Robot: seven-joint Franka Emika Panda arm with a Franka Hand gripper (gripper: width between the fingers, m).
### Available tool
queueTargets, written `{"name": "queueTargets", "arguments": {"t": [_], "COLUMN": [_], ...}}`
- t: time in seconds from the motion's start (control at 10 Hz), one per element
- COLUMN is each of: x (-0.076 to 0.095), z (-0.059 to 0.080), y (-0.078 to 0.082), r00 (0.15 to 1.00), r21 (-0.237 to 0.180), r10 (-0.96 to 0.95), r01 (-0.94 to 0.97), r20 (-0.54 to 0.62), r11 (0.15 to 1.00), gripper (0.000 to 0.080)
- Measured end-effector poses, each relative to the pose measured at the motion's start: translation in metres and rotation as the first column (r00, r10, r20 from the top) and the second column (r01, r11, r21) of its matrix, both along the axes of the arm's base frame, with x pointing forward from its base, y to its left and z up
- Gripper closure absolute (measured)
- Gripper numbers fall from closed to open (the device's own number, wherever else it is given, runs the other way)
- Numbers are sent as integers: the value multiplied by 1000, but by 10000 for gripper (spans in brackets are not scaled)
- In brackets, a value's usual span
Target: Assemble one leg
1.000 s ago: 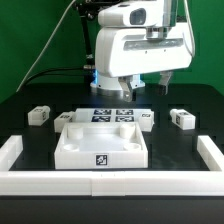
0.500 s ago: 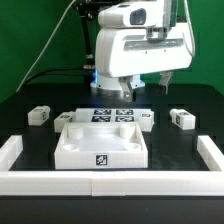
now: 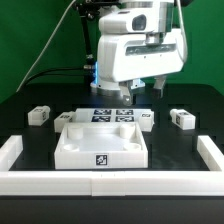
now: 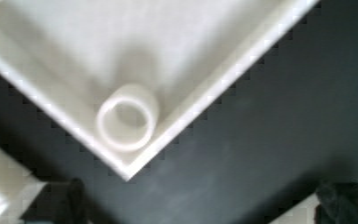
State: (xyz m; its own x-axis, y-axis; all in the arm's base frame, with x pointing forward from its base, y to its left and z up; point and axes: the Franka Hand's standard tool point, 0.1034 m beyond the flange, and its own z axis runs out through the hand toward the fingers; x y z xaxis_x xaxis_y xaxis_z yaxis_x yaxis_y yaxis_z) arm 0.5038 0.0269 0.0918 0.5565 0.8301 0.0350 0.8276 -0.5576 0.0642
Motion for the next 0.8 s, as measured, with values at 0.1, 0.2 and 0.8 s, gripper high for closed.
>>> {"name": "queueTargets", "arguments": {"t": [0.1,0.2,0.8], "x": [-8,-12,-15], "z": [-8,-15,-19], "y": [-8,-17,-25], "r00": [993,978,969], "r21": [-8,-11,-12], "r10": [117,206,246], "r01": [-117,-206,-247], "r20": [-4,-12,-22], "r11": [993,978,969], "gripper": [150,150,150]}}
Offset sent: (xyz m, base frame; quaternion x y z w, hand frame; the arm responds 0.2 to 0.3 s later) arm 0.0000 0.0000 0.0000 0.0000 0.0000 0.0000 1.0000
